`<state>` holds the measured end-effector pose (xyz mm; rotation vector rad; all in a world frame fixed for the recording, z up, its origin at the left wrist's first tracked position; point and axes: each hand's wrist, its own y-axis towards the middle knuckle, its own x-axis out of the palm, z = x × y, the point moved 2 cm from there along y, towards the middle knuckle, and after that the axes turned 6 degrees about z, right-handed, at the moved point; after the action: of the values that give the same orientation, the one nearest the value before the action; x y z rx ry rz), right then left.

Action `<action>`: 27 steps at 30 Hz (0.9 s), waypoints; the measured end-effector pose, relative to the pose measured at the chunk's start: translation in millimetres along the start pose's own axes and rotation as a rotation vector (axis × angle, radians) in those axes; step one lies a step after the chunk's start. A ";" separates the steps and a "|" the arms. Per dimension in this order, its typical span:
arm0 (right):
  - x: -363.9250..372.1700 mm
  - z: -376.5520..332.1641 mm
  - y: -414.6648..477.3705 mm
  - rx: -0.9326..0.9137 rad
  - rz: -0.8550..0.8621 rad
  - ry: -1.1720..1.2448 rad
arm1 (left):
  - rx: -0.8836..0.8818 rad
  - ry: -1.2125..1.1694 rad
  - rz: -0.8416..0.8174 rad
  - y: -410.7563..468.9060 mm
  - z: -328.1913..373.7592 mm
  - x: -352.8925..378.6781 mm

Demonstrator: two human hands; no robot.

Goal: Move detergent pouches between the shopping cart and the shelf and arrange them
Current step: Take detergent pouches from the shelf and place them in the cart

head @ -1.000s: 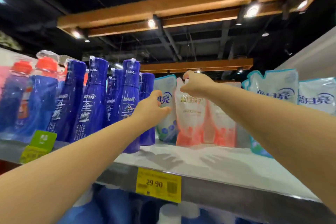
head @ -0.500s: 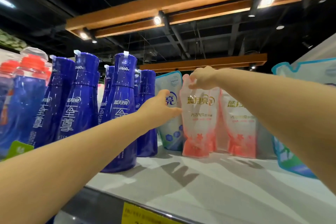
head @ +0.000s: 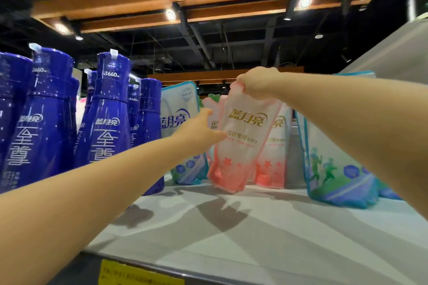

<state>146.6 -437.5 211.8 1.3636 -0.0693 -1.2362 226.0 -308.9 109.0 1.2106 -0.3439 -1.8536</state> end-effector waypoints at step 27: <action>46.6 -100.6 27.1 0.145 -0.300 0.529 | -0.063 -0.133 0.103 8.8 -27.9 2.6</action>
<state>250.1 -407.9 173.7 1.8382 0.4369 -1.0873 253.8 -310.0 99.4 1.0115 -0.4105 -1.8458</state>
